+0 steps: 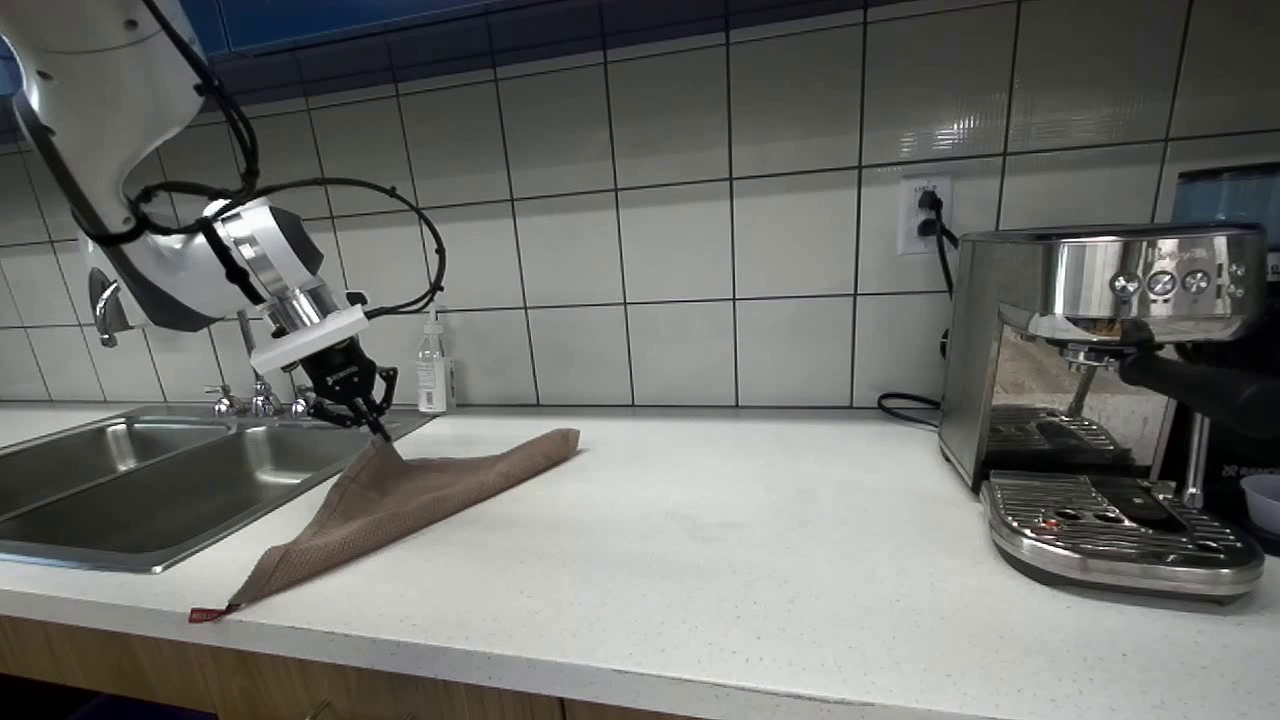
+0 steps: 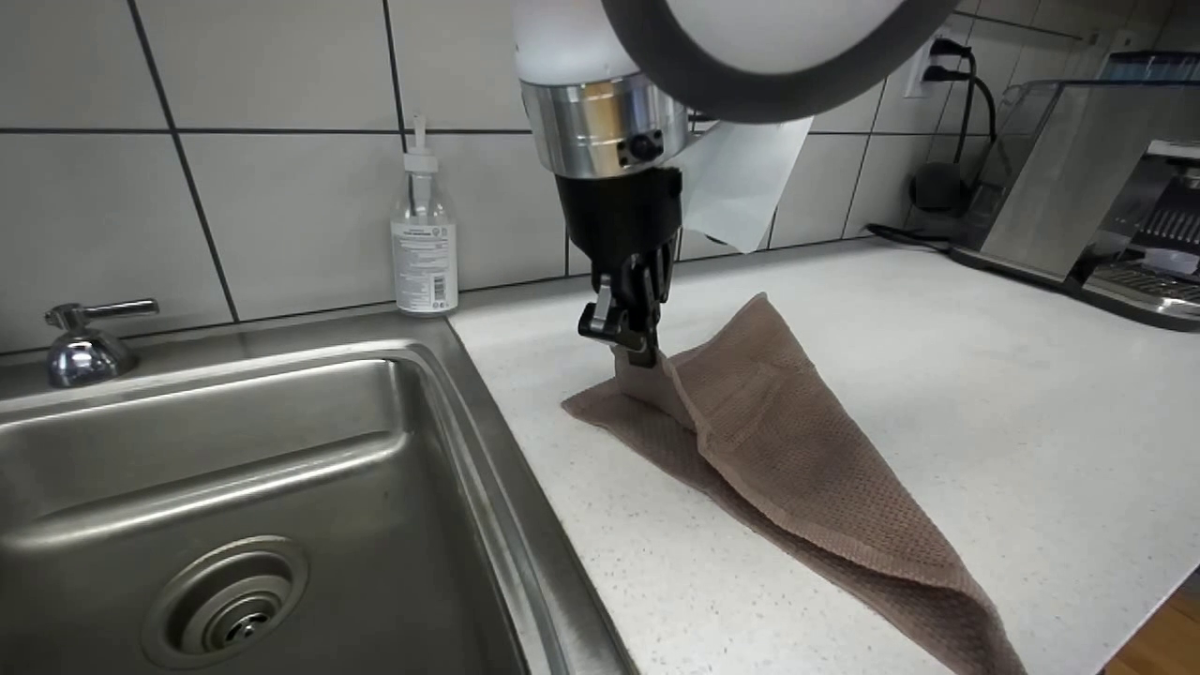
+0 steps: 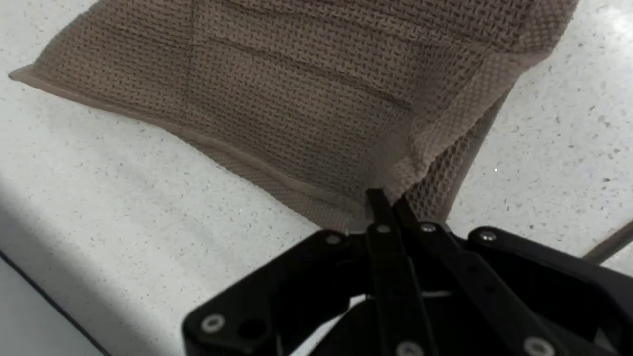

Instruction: Fold the brown towel twice

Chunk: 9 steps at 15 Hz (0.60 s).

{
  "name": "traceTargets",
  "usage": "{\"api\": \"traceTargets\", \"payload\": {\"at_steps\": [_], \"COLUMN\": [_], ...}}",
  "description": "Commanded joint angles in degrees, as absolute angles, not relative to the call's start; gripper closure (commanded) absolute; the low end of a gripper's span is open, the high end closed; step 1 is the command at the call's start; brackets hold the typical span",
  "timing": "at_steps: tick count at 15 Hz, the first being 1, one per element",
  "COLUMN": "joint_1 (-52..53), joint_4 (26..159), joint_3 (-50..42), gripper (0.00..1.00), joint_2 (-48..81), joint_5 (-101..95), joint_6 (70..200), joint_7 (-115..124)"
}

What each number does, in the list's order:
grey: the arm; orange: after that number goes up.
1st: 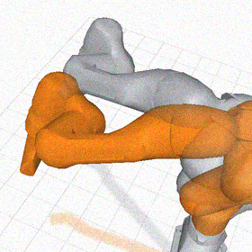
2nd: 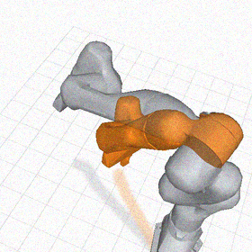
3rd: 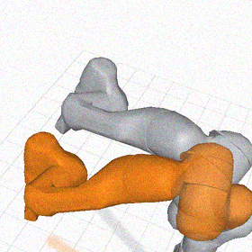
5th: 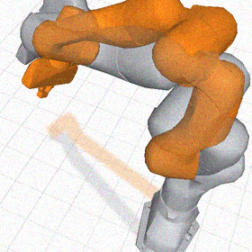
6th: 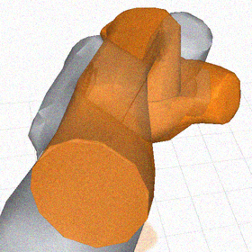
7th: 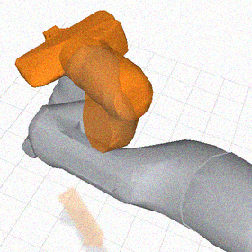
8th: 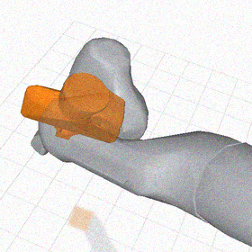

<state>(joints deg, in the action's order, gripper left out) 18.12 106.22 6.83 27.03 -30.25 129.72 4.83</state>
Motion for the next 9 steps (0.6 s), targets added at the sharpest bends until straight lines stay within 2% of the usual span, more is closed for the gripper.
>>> {"api": "traceTargets", "payload": {"at_steps": [1,4,5,6,9], "joint_1": [19.39,19.53,19.56,19.60,19.44], "joint_4": [104.01,103.92,103.90,103.89,104.00], "joint_3": [5.82,5.58,5.50,5.40,5.26], "gripper": [0.99,0.99,0.72,0.71,0.50], "joint_2": [28.16,28.18,28.14,28.09,27.53], "joint_5": [-29.98,-30.09,-30.12,-30.21,-29.99], "joint_6": [128.36,128.30,128.23,128.28,128.45], "joint_7": [6.86,7.49,7.69,7.81,7.80]}}
